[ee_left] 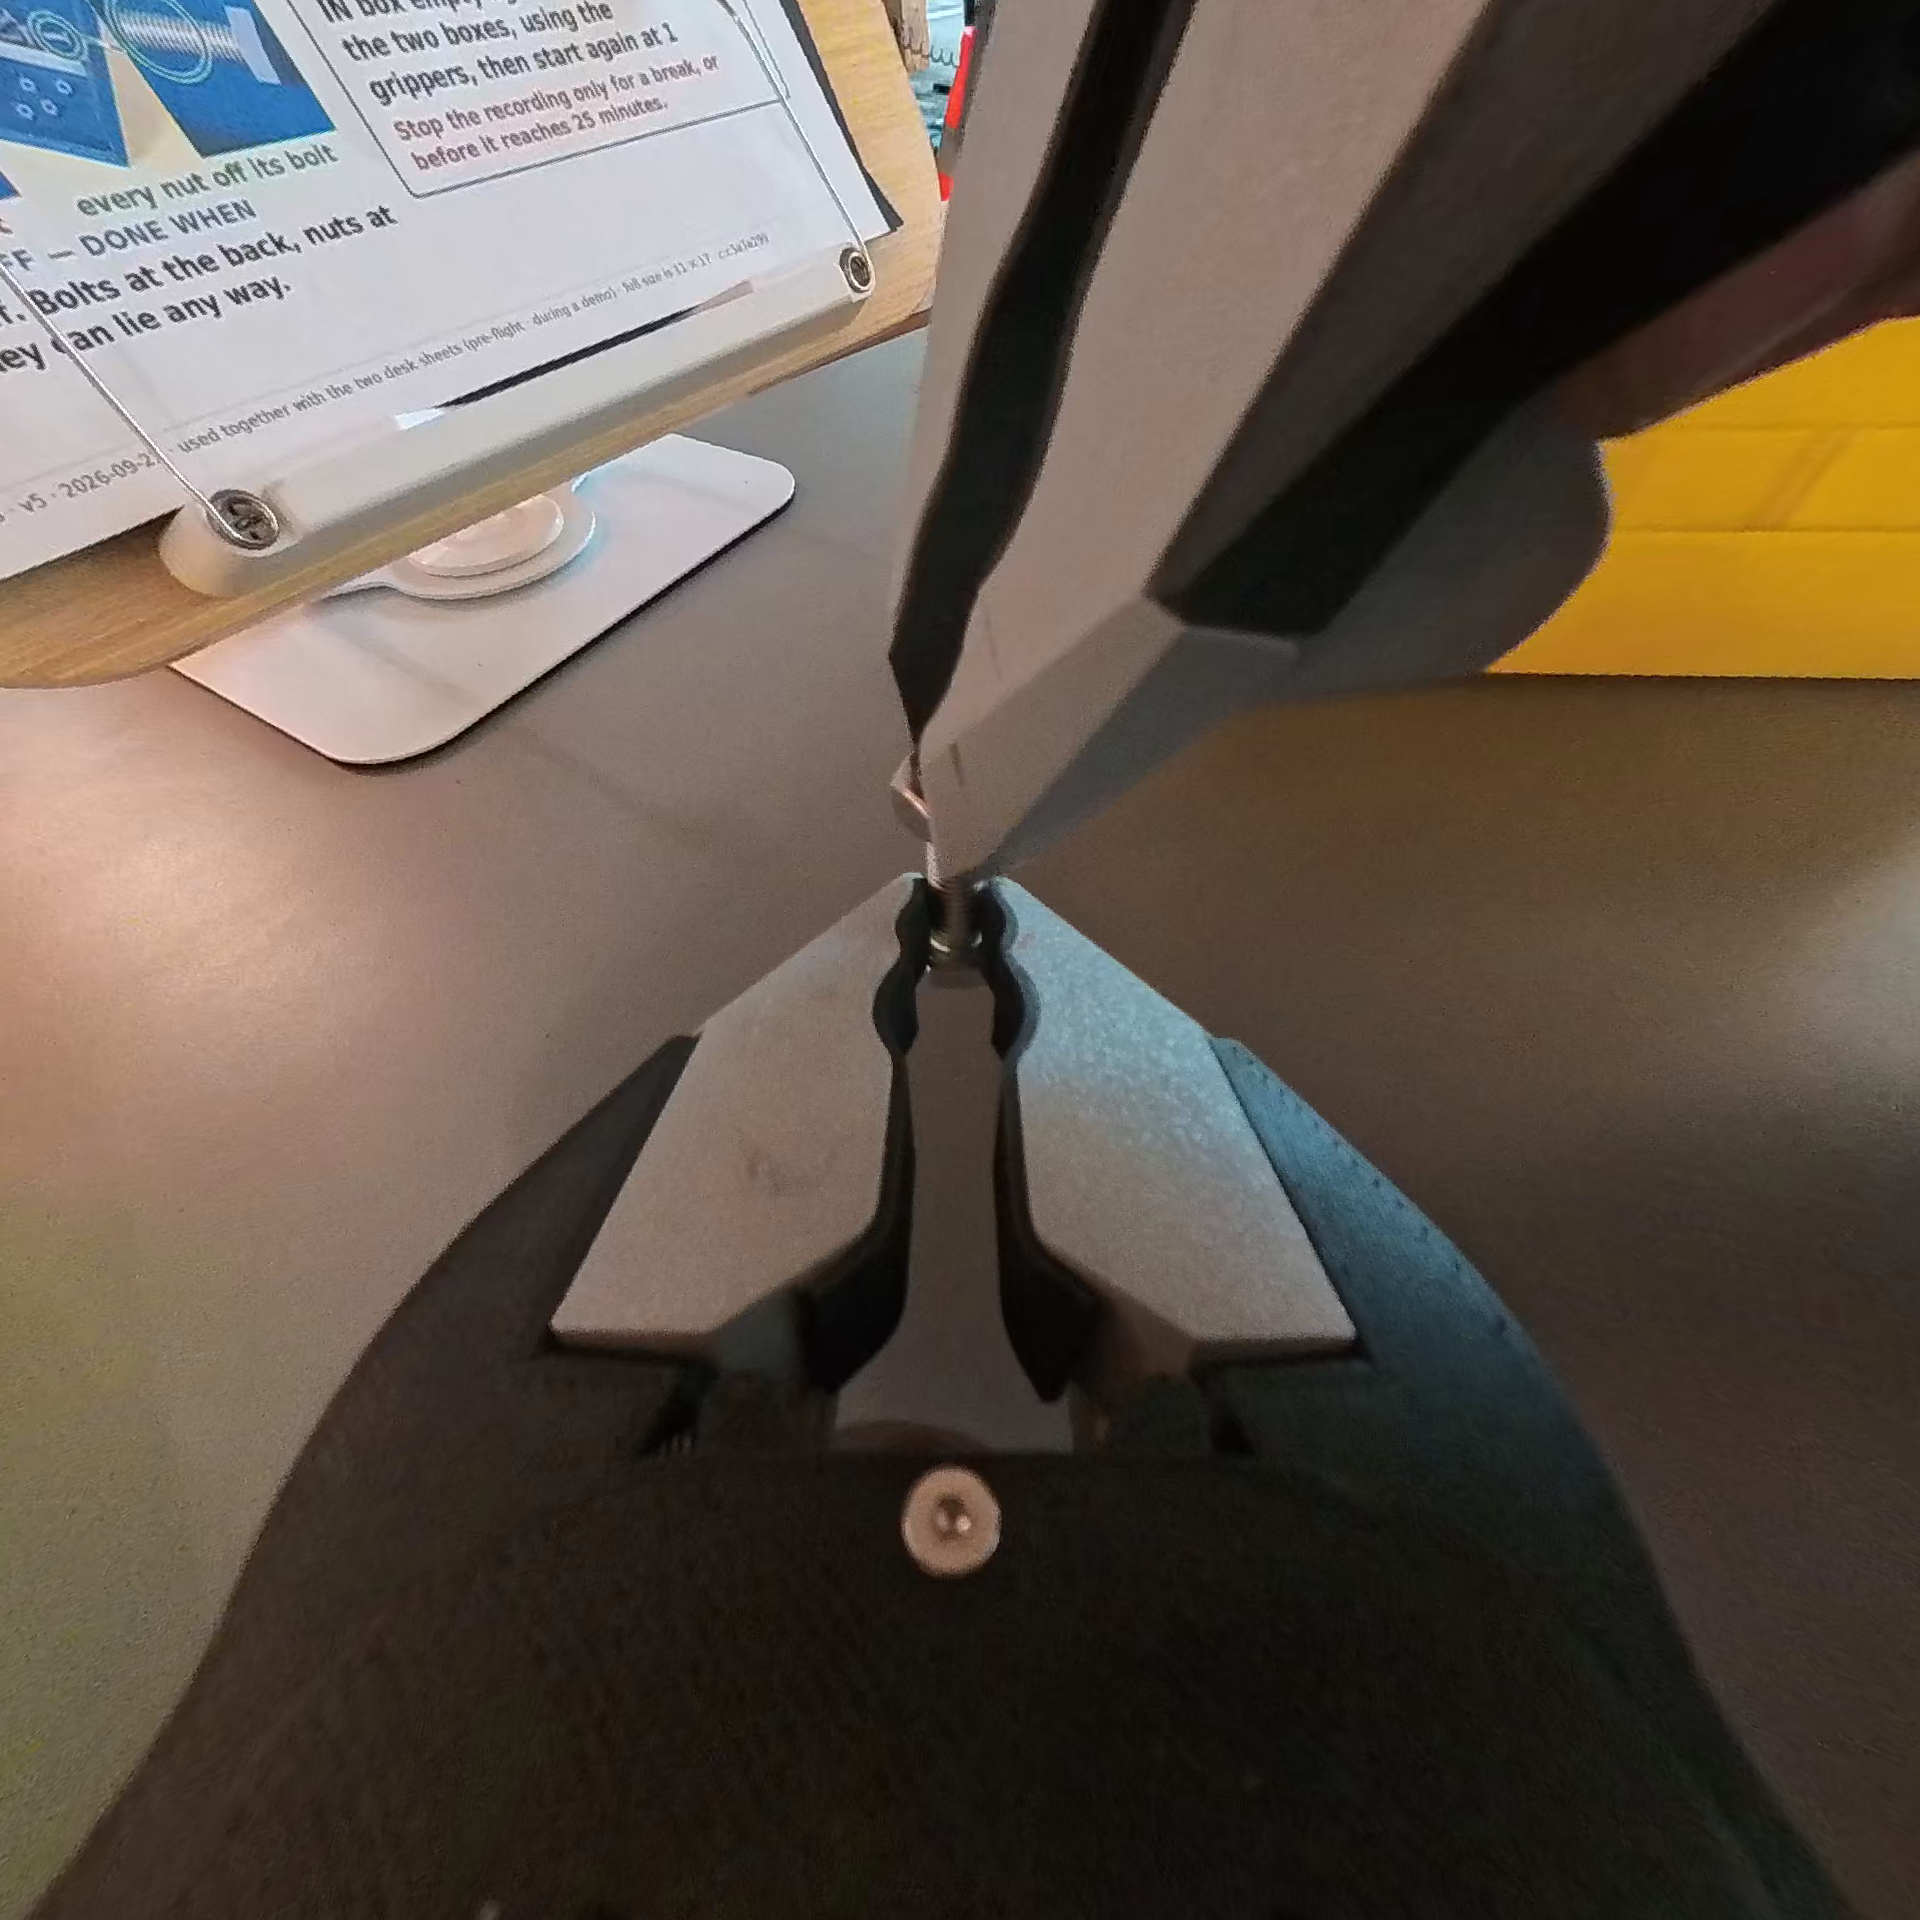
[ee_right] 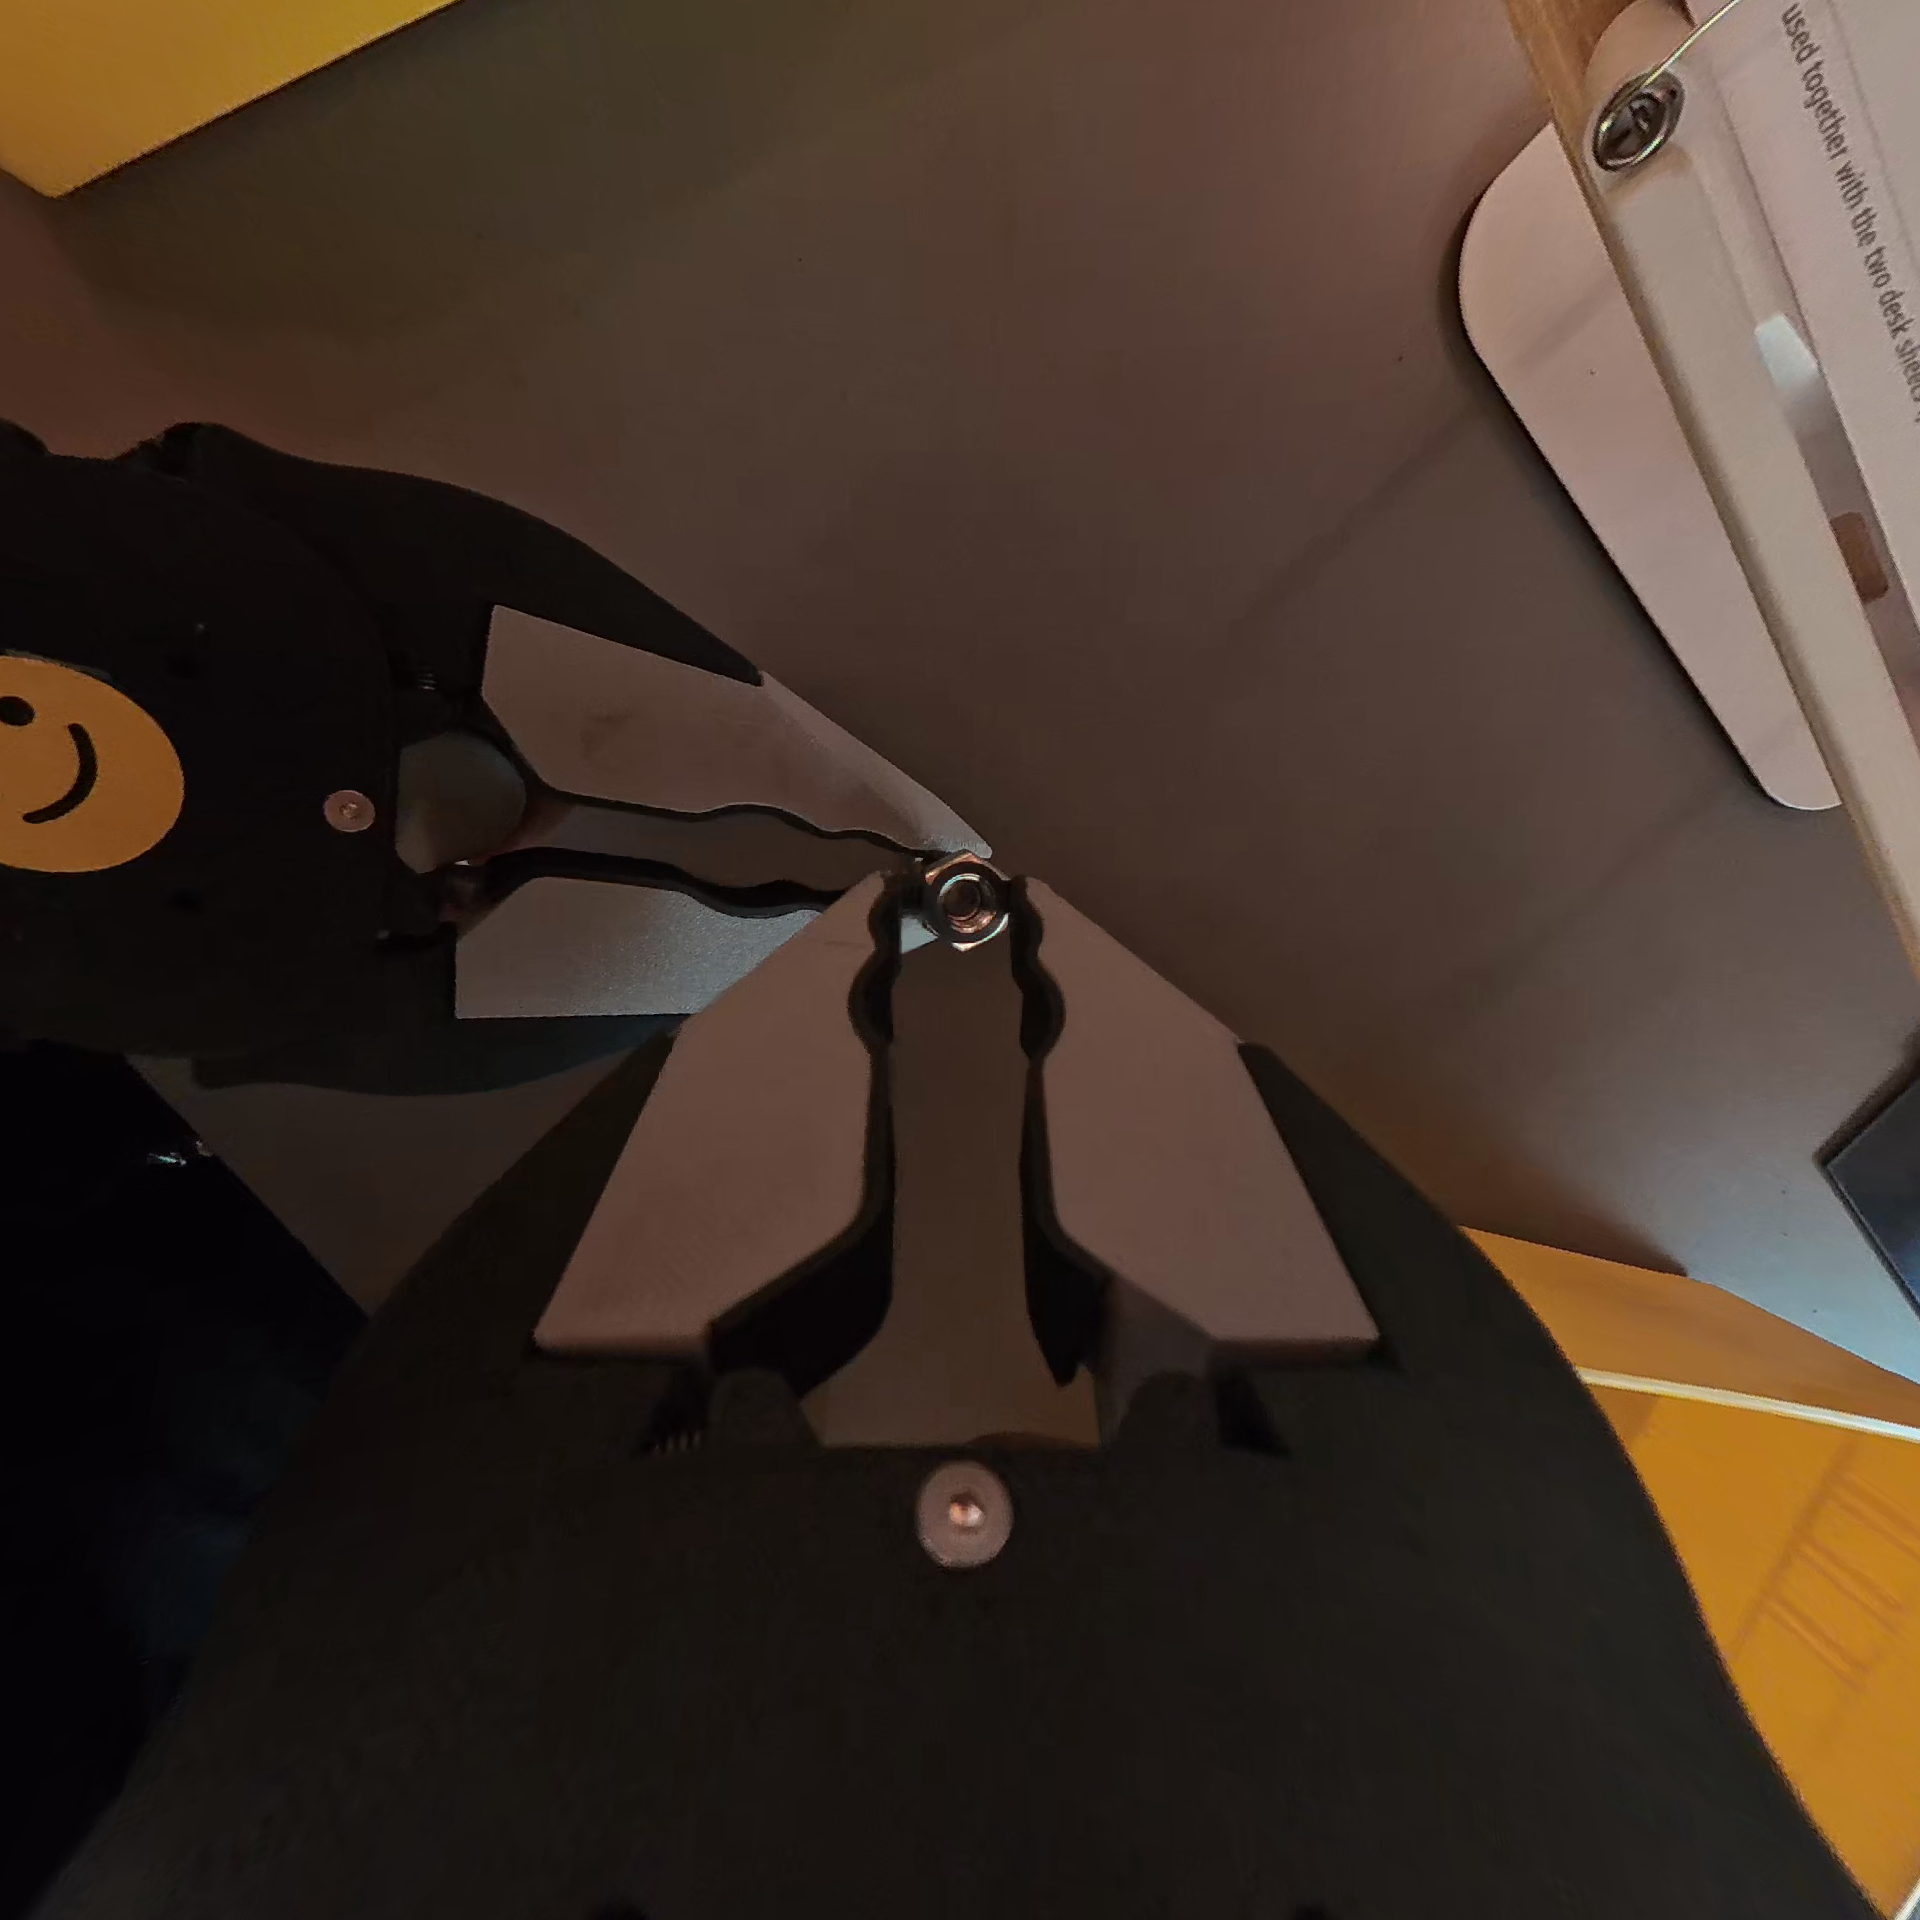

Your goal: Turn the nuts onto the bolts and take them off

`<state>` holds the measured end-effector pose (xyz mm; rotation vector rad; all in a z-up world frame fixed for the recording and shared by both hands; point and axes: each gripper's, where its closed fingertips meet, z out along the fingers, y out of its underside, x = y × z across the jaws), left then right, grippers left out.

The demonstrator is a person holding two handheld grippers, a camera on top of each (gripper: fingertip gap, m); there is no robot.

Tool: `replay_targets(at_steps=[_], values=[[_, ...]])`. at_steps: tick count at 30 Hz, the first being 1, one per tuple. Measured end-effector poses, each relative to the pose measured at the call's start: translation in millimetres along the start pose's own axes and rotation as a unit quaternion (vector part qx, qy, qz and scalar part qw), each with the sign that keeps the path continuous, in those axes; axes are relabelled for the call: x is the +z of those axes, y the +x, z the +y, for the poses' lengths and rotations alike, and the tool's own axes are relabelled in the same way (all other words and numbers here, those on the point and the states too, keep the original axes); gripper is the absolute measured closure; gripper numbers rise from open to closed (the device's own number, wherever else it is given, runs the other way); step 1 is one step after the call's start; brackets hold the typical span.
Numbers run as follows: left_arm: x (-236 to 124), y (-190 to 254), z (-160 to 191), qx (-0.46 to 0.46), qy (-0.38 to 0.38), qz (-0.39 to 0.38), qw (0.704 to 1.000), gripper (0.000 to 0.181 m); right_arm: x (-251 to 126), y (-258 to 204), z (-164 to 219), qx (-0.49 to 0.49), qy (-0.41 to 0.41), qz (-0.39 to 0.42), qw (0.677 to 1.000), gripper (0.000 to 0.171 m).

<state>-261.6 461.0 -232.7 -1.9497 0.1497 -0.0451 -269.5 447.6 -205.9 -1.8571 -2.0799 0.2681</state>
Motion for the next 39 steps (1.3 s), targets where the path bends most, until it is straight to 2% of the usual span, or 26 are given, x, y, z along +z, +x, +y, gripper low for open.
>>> replay_targets(at_steps=[7, 9, 12, 16, 19, 23, 26, 31, 39], values=[[-1, 2, -1, -0.002, 0.004, 0.011, 1.000, 0.174, -5, 0, -5, -0.001, 0.018, -0.010, 1.000, 0.139], [-3, 4, 0, 0.007, 0.001, 0.025, 1.000, 0.174, -15, 3, -8, -0.009, 0.042, -0.008, 0.999, 0.138], [-12, 14, 1, 0.010, 0.009, 0.088, 0.996, 0.174, -34, 6, -8, -0.017, 0.116, -0.016, 0.993, 0.135], [-26, 27, 4, 0.013, 0.015, 0.168, 0.986, 0.174, -48, -27, 13, -0.081, 0.246, -0.101, 0.961, 0.128], [-33, 31, 9, 0.038, 0.010, 0.190, 0.981, 0.174, -45, -34, 34, -0.112, 0.298, -0.087, 0.944, 0.121], [-48, 50, 11, 0.076, 0.027, 0.246, 0.966, 0.174, -54, -54, 42, -0.125, 0.383, -0.165, 0.900, 0.126], [-56, 58, 12, 0.092, 0.034, 0.270, 0.958, 0.174, -56, -62, 42, -0.142, 0.425, -0.184, 0.875, 0.125], [-59, 65, 12, 0.091, 0.037, 0.291, 0.952, 0.174, -46, -67, 42, -0.122, 0.436, -0.231, 0.861, 0.122], [-59, 69, 12, 0.092, 0.035, 0.294, 0.951, 0.174, -42, -76, 41, -0.133, 0.432, -0.235, 0.861, 0.126]])
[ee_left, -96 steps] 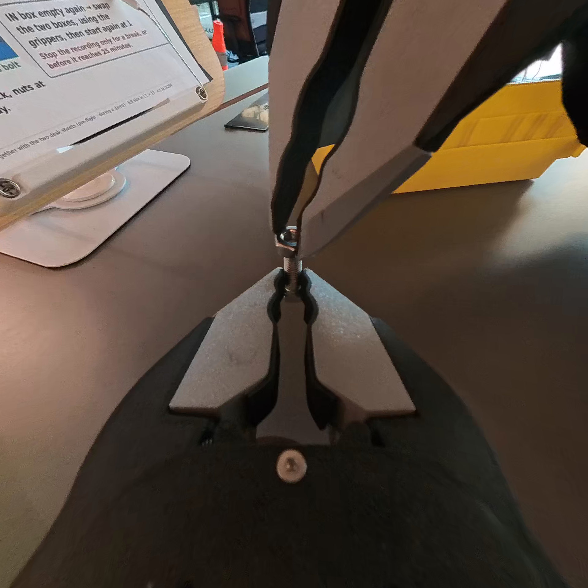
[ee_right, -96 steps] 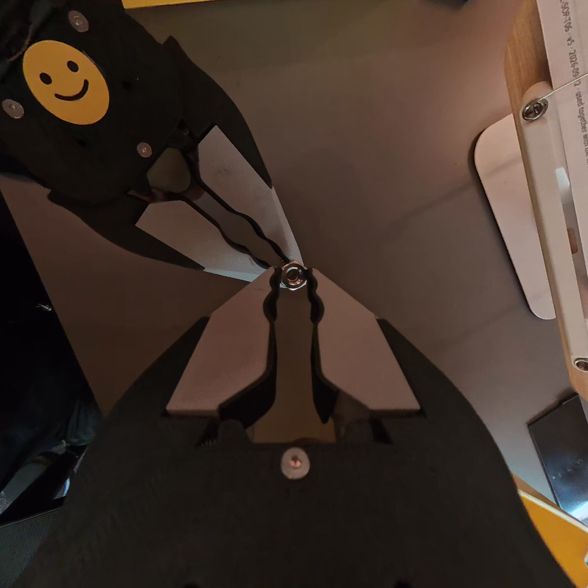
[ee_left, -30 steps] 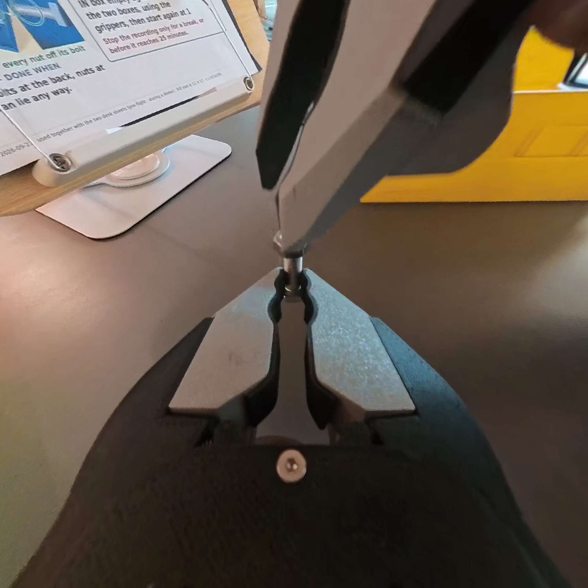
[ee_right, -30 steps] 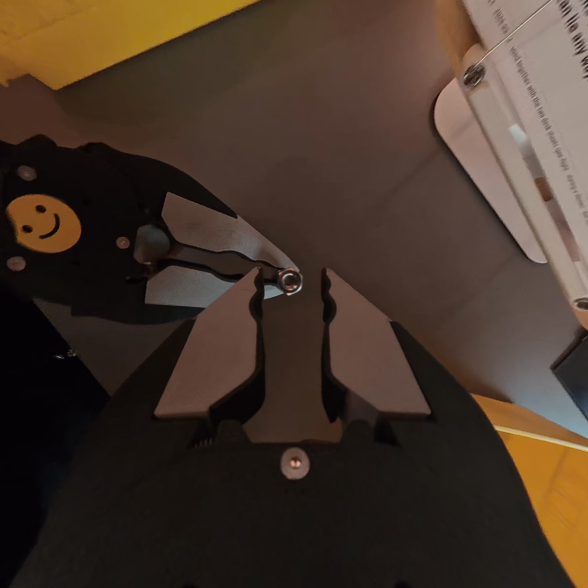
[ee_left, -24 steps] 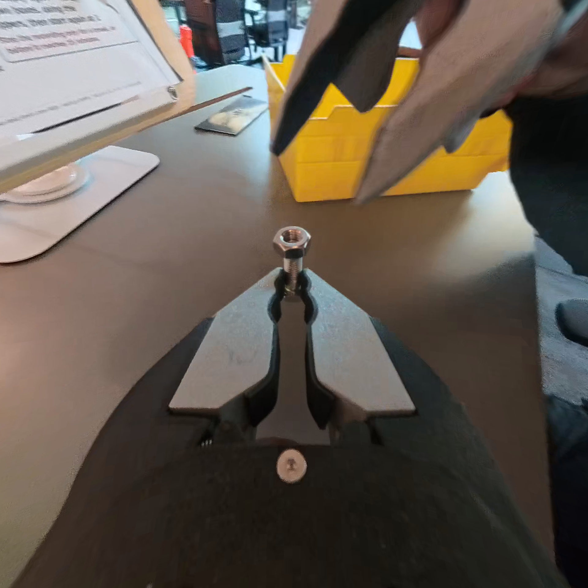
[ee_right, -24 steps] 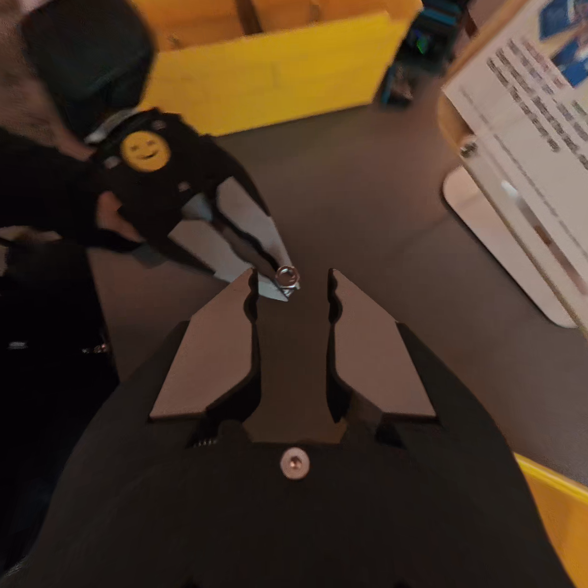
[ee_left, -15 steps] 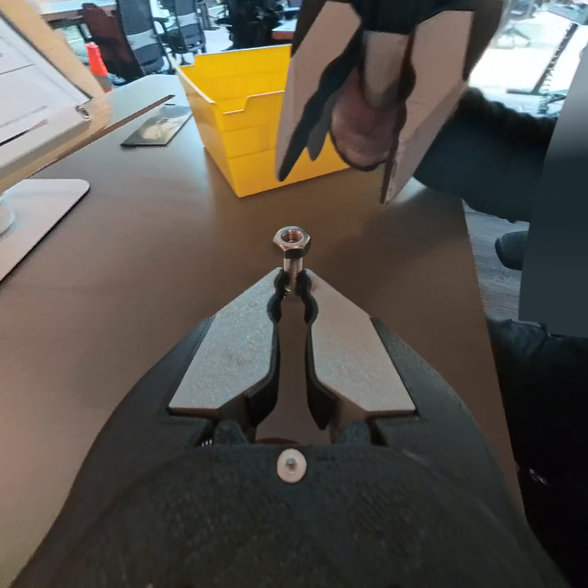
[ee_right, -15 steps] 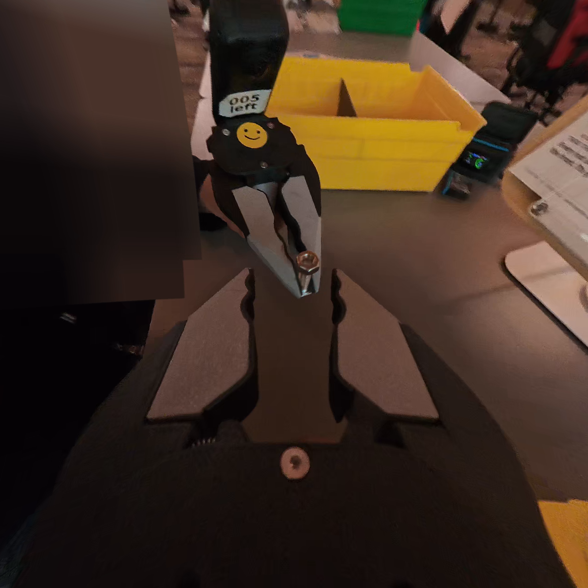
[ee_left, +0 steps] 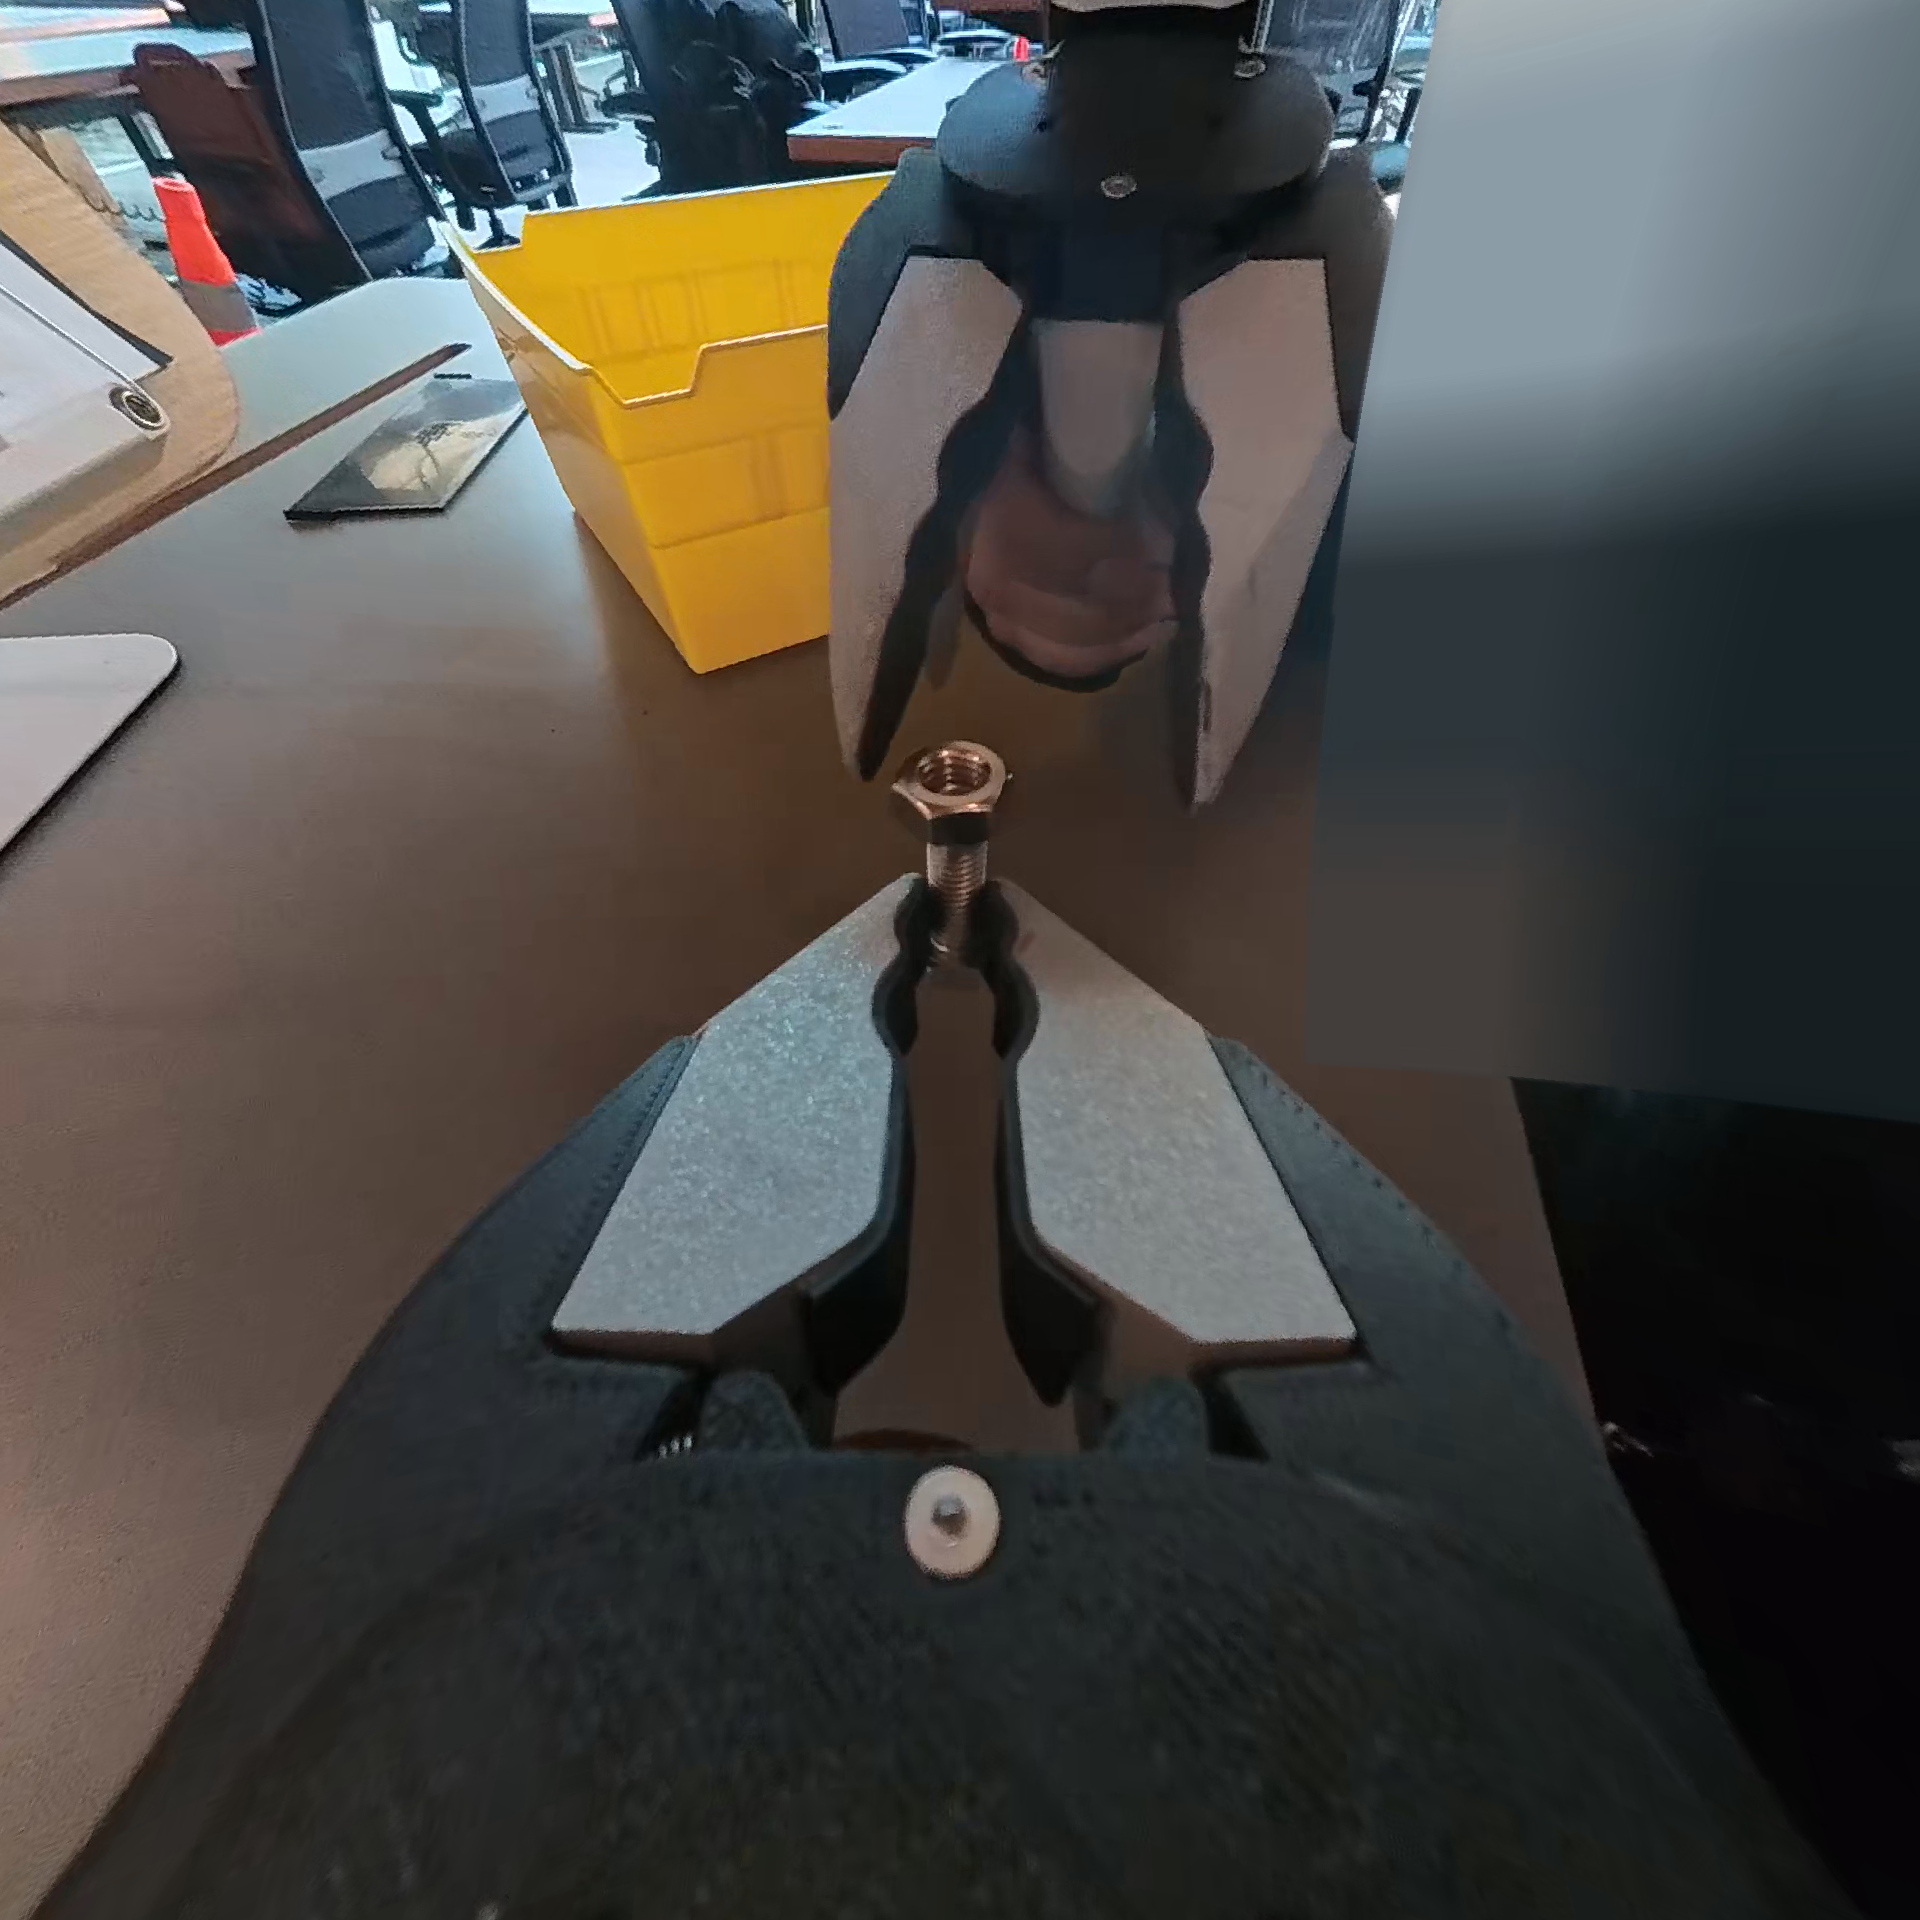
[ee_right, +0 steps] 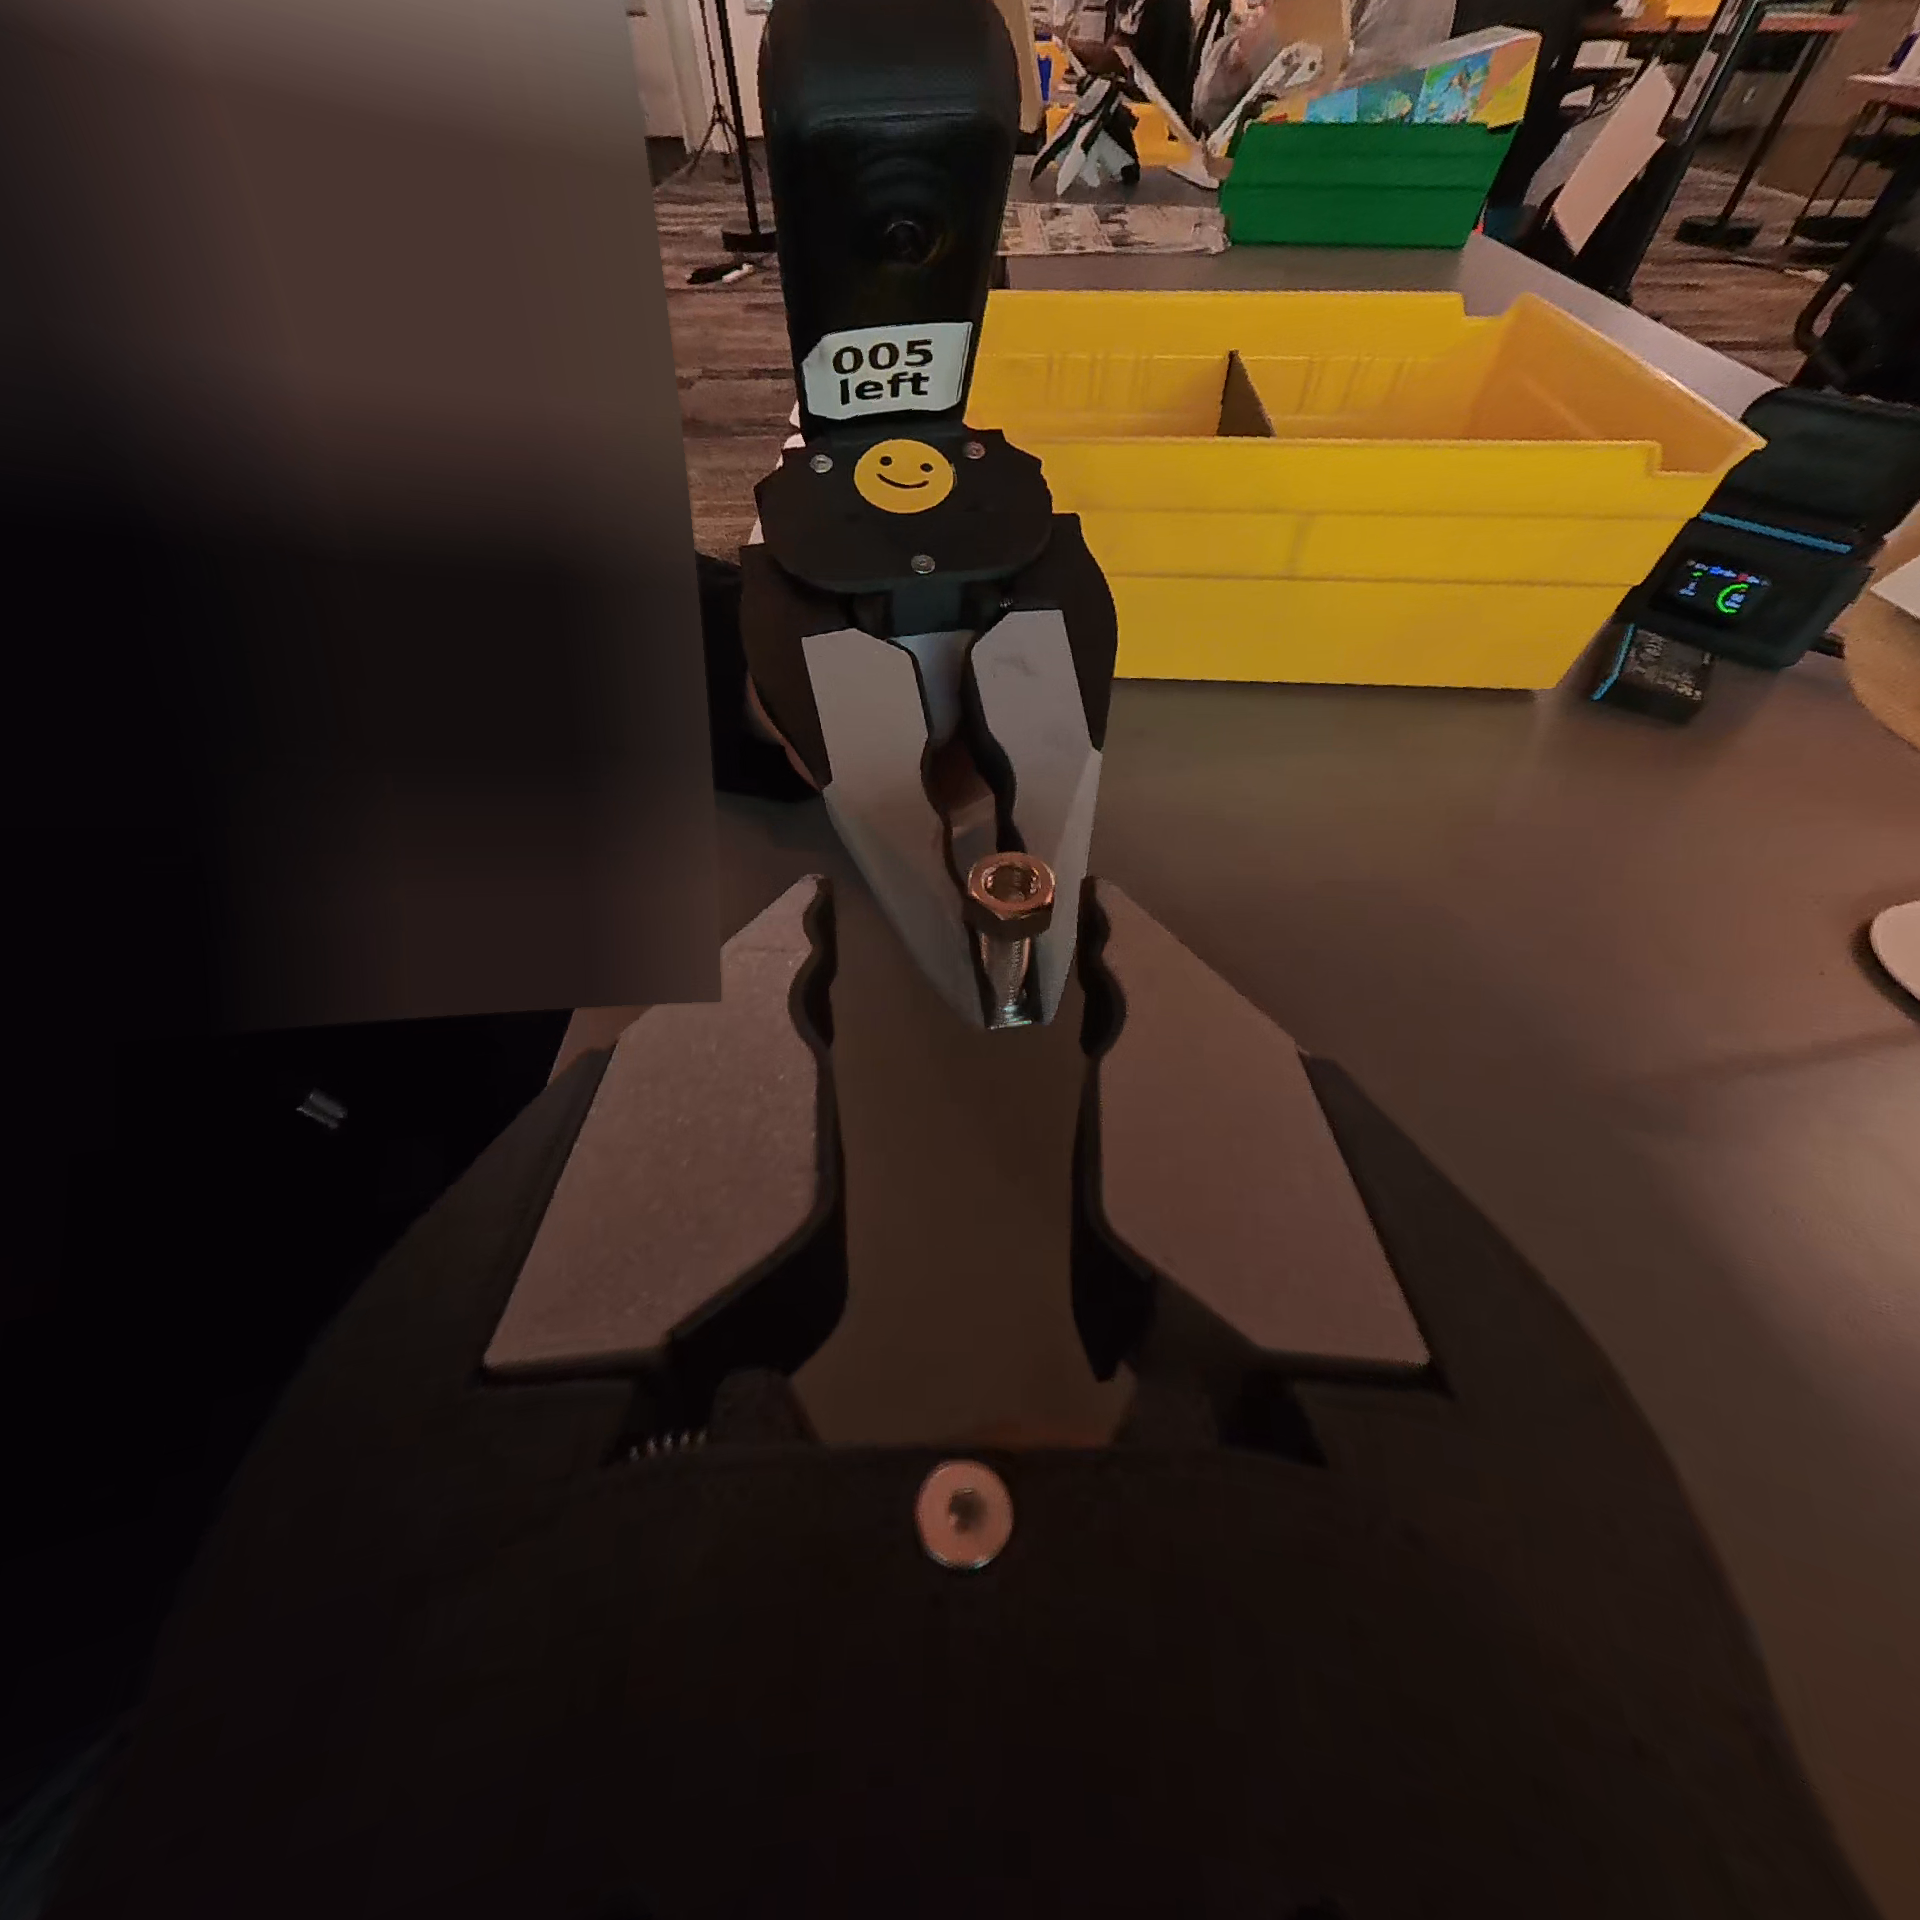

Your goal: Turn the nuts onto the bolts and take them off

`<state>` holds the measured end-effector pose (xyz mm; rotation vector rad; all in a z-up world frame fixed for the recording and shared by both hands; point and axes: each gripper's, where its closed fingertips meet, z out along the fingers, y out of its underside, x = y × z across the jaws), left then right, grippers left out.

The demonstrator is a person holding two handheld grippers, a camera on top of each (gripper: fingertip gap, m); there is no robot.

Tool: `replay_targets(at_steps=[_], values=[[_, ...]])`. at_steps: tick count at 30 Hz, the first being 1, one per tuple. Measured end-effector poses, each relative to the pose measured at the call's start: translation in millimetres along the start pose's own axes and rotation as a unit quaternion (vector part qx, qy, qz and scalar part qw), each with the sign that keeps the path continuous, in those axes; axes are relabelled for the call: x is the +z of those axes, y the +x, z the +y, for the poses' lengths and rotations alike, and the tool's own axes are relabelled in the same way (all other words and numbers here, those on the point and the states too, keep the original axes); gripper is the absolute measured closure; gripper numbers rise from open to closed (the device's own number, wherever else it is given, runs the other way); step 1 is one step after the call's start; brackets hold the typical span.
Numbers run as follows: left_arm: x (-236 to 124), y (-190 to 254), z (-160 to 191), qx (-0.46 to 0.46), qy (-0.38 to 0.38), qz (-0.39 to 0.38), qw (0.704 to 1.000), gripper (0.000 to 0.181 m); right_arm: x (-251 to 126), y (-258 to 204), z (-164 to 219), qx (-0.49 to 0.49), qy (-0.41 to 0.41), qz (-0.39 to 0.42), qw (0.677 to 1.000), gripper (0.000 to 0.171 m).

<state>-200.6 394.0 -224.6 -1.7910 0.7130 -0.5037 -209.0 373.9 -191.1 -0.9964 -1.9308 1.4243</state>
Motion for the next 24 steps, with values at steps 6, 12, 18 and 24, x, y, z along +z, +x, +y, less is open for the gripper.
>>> replay_targets(at_steps=[6, 12, 18, 24], values=[[-0.8, -2.6, -0.1, -0.003, 0.001, -0.010, 1.000, 0.173, 0.8, 1.1, -1.7, 0.001, 0.002, 0.005, 1.000, 0.129], [-1.2, -4.7, -0.4, -0.006, 0.002, -0.017, 1.000, 0.173, 1.4, 1.1, -0.6, 0.000, -0.002, 0.005, 1.000, 0.130], [-1.7, -8.0, -0.5, -0.012, 0.003, -0.024, 1.000, 0.174, -1.9, 2.4, 0.3, 0.003, -0.003, 0.008, 1.000, 0.131], [-1.3, -7.9, -0.1, -0.011, 0.002, -0.024, 1.000, 0.173, -0.1, 4.9, 0.3, 0.011, -0.002, 0.009, 1.000, 0.130]])
